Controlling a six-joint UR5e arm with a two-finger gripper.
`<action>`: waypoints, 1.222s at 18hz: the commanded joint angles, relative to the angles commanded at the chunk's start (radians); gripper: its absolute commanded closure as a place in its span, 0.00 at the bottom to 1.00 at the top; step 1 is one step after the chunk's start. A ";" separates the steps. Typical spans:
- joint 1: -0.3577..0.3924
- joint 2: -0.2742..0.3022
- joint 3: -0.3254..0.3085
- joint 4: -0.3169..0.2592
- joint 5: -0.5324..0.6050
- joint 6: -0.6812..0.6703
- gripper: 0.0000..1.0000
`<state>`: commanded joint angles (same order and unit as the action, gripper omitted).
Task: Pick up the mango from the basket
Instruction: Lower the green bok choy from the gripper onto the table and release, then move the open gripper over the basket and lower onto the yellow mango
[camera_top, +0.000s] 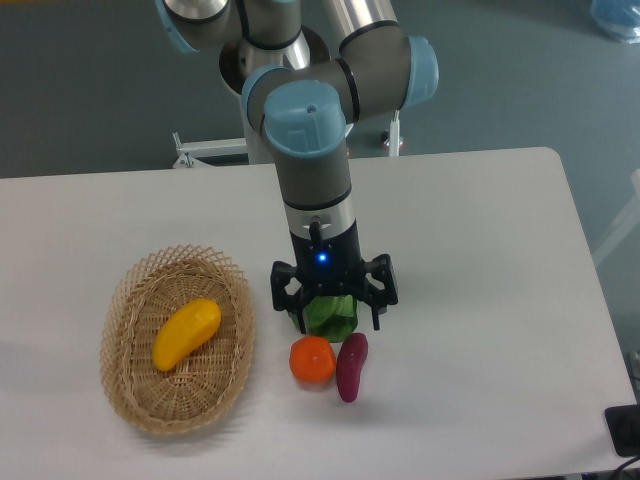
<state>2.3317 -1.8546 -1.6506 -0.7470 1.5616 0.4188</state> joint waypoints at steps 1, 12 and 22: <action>0.000 0.000 -0.003 0.002 0.000 -0.002 0.00; 0.000 0.005 -0.035 0.002 0.002 -0.012 0.00; -0.095 0.070 -0.158 0.003 0.041 0.020 0.00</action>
<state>2.2367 -1.7841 -1.8083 -0.7440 1.6030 0.4387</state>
